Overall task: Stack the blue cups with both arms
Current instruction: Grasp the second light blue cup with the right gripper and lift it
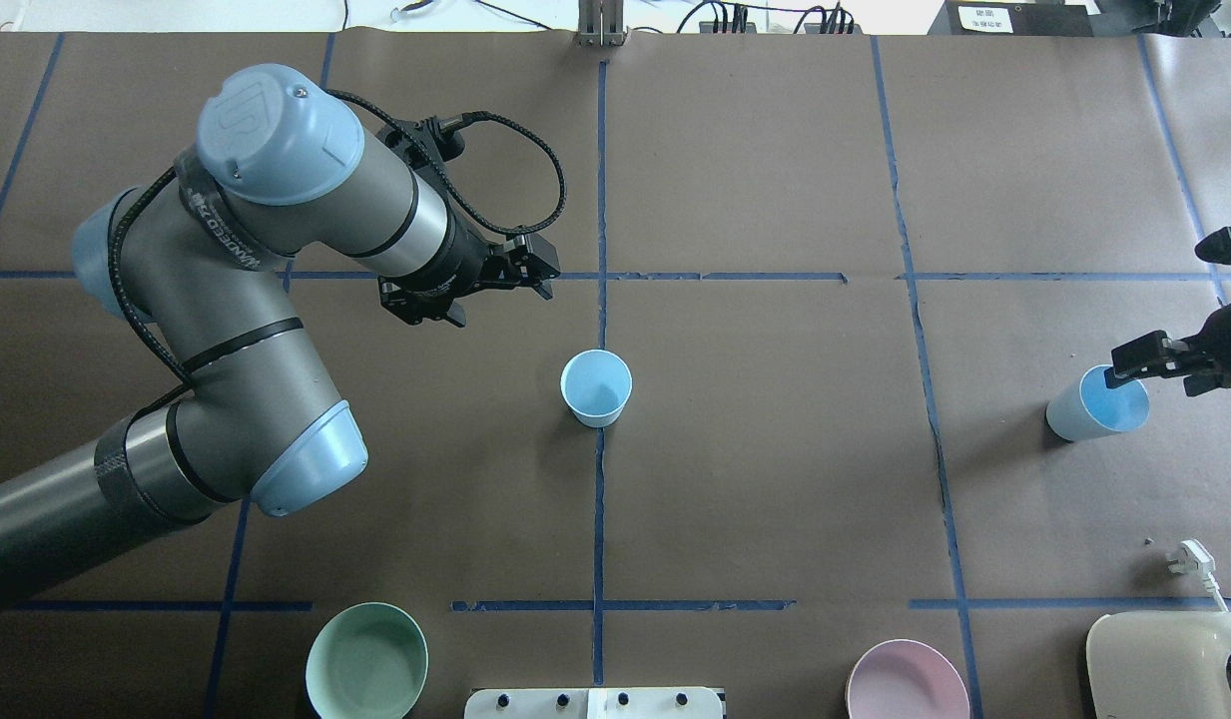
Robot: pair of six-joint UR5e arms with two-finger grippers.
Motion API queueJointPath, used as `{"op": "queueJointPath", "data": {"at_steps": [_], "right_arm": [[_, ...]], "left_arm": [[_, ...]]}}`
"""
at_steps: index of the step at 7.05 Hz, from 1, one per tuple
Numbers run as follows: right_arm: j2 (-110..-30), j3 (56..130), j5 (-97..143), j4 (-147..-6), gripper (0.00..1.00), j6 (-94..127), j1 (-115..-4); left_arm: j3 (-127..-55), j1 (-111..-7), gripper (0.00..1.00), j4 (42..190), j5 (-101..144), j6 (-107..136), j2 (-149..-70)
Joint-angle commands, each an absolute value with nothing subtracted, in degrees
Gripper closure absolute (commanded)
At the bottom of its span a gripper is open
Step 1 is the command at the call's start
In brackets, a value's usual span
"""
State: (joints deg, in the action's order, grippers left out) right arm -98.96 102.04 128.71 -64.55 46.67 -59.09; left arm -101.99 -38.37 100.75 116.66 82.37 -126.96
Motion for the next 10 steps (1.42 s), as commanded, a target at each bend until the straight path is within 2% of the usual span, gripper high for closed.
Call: {"op": "queueJointPath", "data": {"at_steps": [1, 2, 3, 4, 5, 7, 8, 9, 10], "right_arm": [[-99.0, 101.3, 128.8, -64.5, 0.03, 46.7, -57.9], [-99.0, 101.2, 128.8, -64.5, 0.03, 46.6, -57.9], [-99.0, 101.0, 128.8, -64.5, 0.14, 46.7, -57.6], [-99.1, 100.9, 128.8, -64.5, 0.69, 46.8, -57.5], [-99.1, 100.6, 128.8, -64.5, 0.98, 46.7, -57.3], [-98.9, 101.3, 129.2, -64.2, 1.0, 46.5, -57.0], [-98.5, 104.3, 130.0, -62.2, 1.0, 46.9, -55.6], [-96.1, 108.2, 130.1, -62.7, 1.0, 49.7, -53.5], [-89.0, 108.4, 130.7, -62.8, 1.0, 56.8, -51.7]], "left_arm": [[-102.4, -38.3, 0.0, 100.7, 116.6, 82.4, -127.0], [-102.4, -38.3, 0.0, 100.7, 116.6, 82.4, -127.0], [-102.4, -38.2, 0.0, 100.8, 116.6, 83.7, -127.0], [-102.4, -38.2, 0.0, 100.8, 116.6, 83.8, -127.0], [-102.4, -38.2, 0.0, 100.8, 116.6, 83.8, -127.0], [-102.5, -38.3, 0.0, 100.8, 116.7, 83.8, -127.0], [-103.1, -38.7, 0.0, 100.8, 116.7, 83.8, -126.9], [-103.7, -40.8, 0.0, 100.8, 117.2, 83.3, -126.1], [-104.6, -41.0, 0.0, 100.9, 117.2, 83.1, -124.4]]}}
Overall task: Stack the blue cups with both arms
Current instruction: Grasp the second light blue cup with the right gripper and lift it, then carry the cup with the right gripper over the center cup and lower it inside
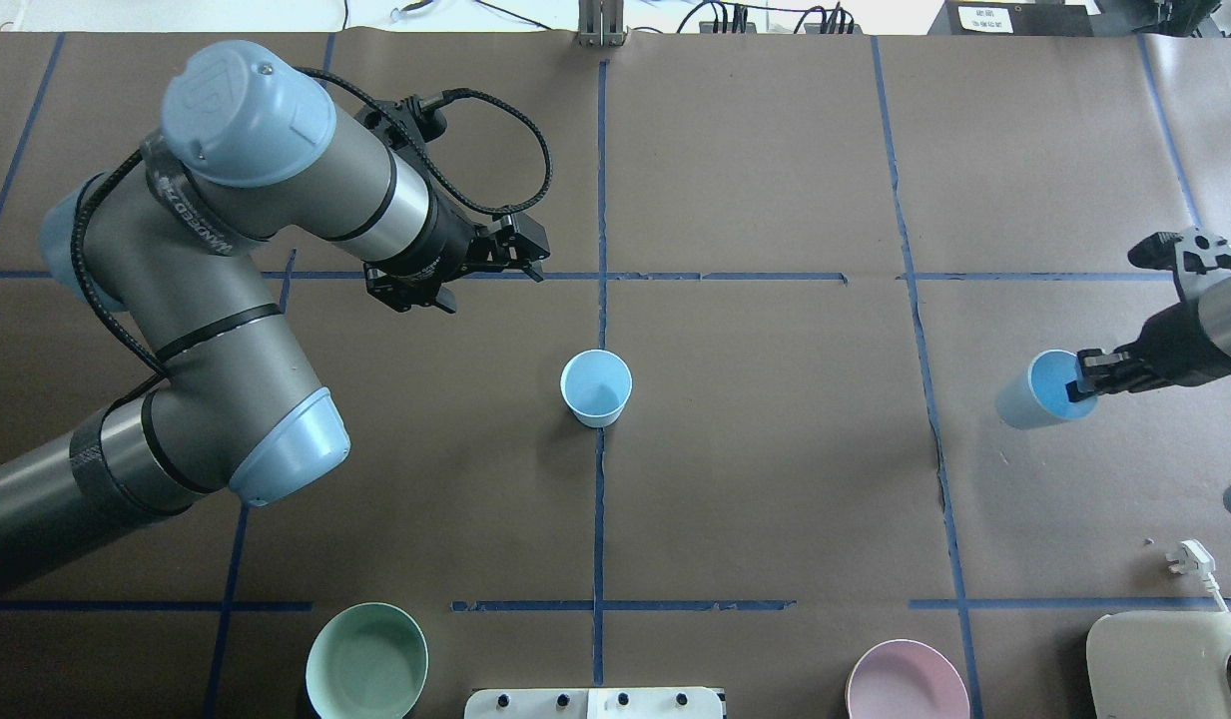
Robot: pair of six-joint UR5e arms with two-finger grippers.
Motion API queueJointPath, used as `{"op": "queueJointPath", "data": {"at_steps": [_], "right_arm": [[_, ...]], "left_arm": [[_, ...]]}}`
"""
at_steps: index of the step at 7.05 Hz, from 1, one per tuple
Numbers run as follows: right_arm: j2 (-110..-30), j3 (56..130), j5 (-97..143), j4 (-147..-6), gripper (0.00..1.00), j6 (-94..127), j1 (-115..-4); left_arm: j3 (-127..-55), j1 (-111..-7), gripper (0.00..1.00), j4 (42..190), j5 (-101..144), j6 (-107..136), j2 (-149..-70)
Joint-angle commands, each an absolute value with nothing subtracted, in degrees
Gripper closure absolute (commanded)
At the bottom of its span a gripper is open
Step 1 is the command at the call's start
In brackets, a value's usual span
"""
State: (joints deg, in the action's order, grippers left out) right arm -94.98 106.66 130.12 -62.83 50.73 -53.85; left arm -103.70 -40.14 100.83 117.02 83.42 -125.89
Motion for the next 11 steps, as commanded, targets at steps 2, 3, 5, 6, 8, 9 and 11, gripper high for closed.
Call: {"op": "queueJointPath", "data": {"at_steps": [2, 3, 5, 6, 8, 9, 11], "right_arm": [[-74.4, 107.8, 130.2, -64.5, 1.0, 73.8, -45.5], [-66.4, 107.1, 128.7, -72.2, 1.0, 74.8, -43.2], [-58.6, 105.8, 123.3, -81.5, 1.0, 74.8, -39.0], [-56.0, 102.6, 123.1, -81.7, 1.0, 74.6, -38.7], [-50.1, 96.8, 121.8, -81.8, 1.0, 74.8, -37.5], [-49.7, 96.8, 121.6, -81.8, 1.0, 74.8, -36.9], [-49.7, 97.1, 120.1, -83.6, 1.0, 74.8, -35.3]], "left_arm": [[-104.9, -41.3, 0.0, 101.0, 117.1, 83.1, -123.6], [-104.9, -41.4, 0.0, 101.0, 116.9, 83.1, -123.6], [-104.7, -41.2, 0.0, 101.1, 116.9, 83.1, -123.3], [-104.7, -41.2, 0.0, 101.2, 116.8, 83.1, -123.0], [-104.8, -41.2, 0.0, 101.2, 116.7, 83.1, -123.0], [-104.8, -41.1, 0.0, 101.2, 116.7, 83.1, -123.0], [-104.8, -41.1, 0.0, 101.2, 116.7, 83.1, -123.0]]}}
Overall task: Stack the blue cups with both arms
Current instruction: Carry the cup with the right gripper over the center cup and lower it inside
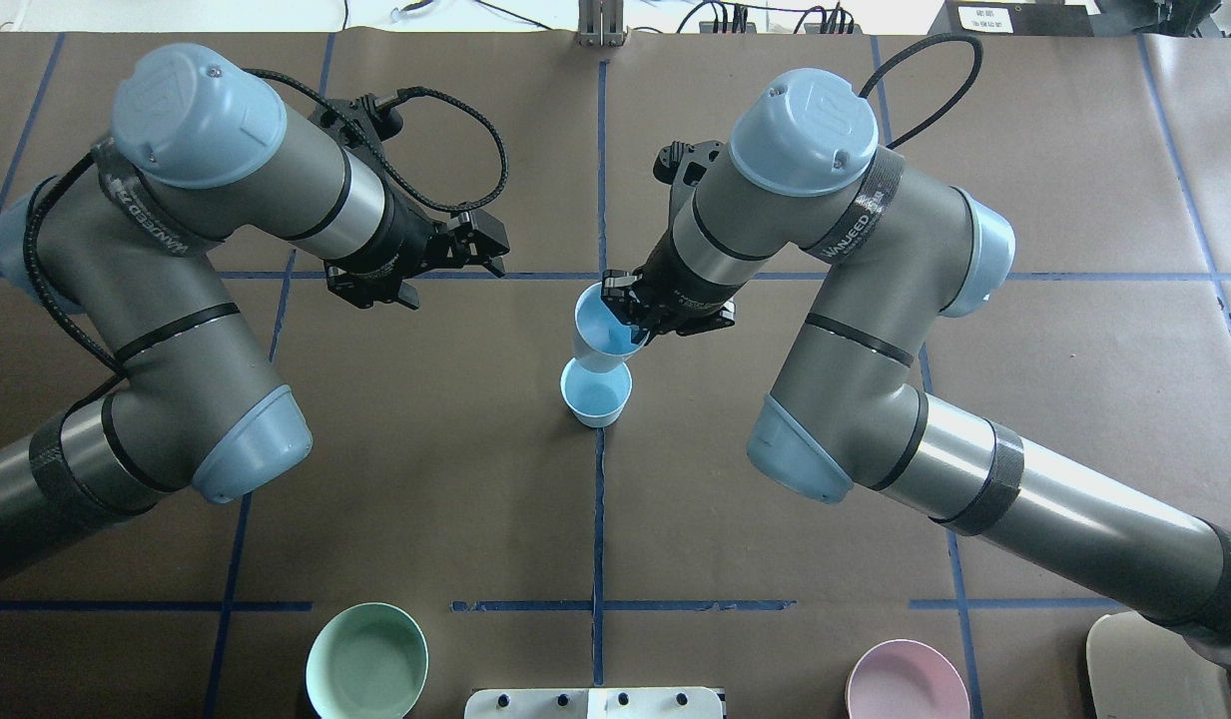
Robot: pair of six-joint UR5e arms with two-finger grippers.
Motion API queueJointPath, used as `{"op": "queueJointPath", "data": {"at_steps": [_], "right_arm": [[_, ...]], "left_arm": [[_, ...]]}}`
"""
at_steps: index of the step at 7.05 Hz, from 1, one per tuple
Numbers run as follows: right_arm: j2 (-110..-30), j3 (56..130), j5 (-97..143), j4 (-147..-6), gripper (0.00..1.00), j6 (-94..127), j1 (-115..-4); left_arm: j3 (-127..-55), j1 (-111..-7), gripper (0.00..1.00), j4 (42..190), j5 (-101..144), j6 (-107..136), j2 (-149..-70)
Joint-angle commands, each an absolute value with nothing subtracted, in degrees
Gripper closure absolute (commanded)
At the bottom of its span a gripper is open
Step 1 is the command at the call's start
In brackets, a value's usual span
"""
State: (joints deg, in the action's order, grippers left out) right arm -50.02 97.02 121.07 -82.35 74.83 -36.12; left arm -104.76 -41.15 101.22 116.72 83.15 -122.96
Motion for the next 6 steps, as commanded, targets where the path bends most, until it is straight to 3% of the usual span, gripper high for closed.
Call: {"op": "queueJointPath", "data": {"at_steps": [1, 6], "right_arm": [[-49.8, 97.6, 120.3, -83.9, 1.0, 74.8, -35.2], [-49.7, 97.6, 118.7, -84.6, 1.0, 74.8, -33.8]], "left_arm": [[-104.8, -41.1, 0.0, 101.2, 116.6, 83.1, -123.0], [-104.8, -41.0, 0.0, 101.3, 116.6, 83.2, -123.0]]}}
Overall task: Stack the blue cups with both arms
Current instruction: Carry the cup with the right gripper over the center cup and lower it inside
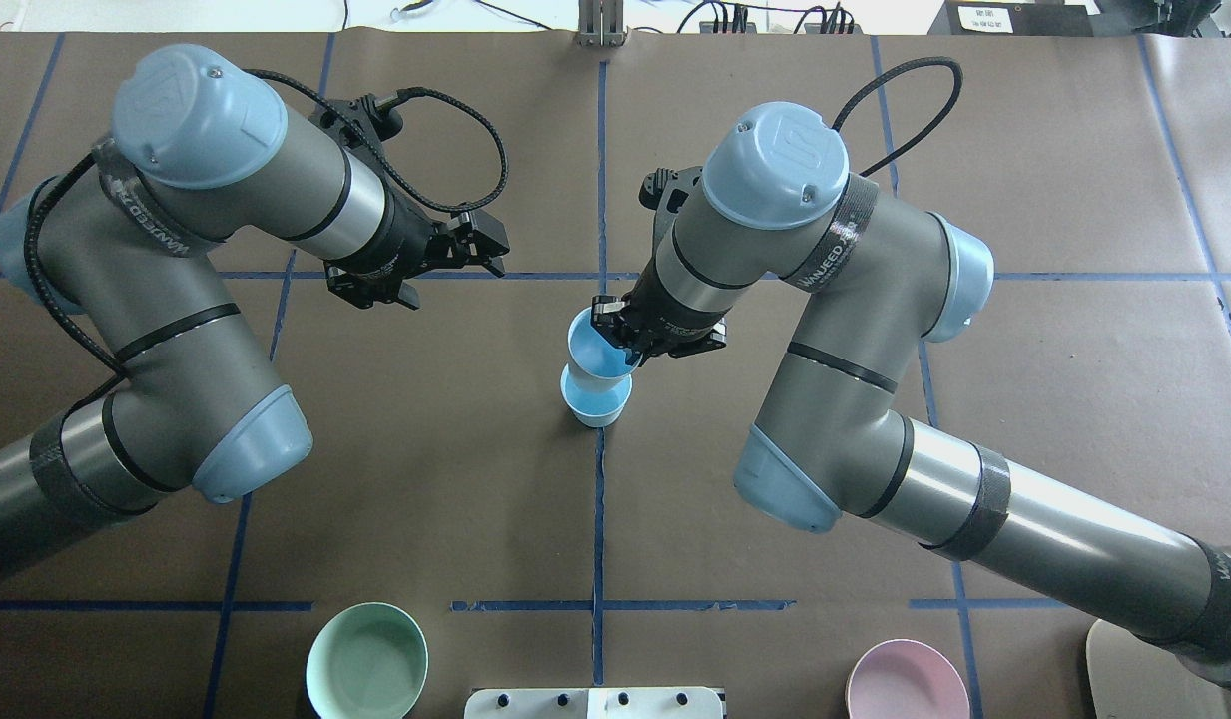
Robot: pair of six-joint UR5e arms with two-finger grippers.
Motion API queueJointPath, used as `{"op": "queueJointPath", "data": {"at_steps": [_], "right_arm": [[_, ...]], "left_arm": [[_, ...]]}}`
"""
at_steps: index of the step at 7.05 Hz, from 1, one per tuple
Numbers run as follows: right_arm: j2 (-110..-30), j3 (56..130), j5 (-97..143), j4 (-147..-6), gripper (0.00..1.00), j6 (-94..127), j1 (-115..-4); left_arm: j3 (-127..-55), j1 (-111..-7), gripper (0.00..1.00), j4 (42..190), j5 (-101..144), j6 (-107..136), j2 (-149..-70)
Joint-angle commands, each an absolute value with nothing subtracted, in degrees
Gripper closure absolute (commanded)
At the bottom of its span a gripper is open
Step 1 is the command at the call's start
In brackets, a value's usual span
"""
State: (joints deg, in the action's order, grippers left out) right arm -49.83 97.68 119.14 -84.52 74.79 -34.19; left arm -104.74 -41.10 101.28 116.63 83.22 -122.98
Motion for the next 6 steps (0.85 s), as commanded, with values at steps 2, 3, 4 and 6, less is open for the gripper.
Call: {"op": "queueJointPath", "data": {"at_steps": [2, 3, 4, 6], "right_arm": [[-50.2, 97.9, 118.8, -84.7, 1.0, 74.8, -33.7], [-50.5, 98.0, 118.8, -84.7, 1.0, 74.8, -33.7], [-50.2, 98.0, 118.8, -85.5, 0.99, 74.8, -33.7], [-49.9, 98.0, 118.7, -86.1, 0.01, 75.0, -33.6]], "left_arm": [[-104.8, -41.1, 0.0, 101.3, 116.6, 83.2, -123.0], [-104.8, -41.0, 0.0, 101.3, 116.6, 83.2, -123.0], [-104.8, -41.0, 0.0, 101.3, 116.6, 83.2, -123.0], [-104.8, -41.0, 0.0, 101.3, 116.7, 83.2, -123.0]]}}
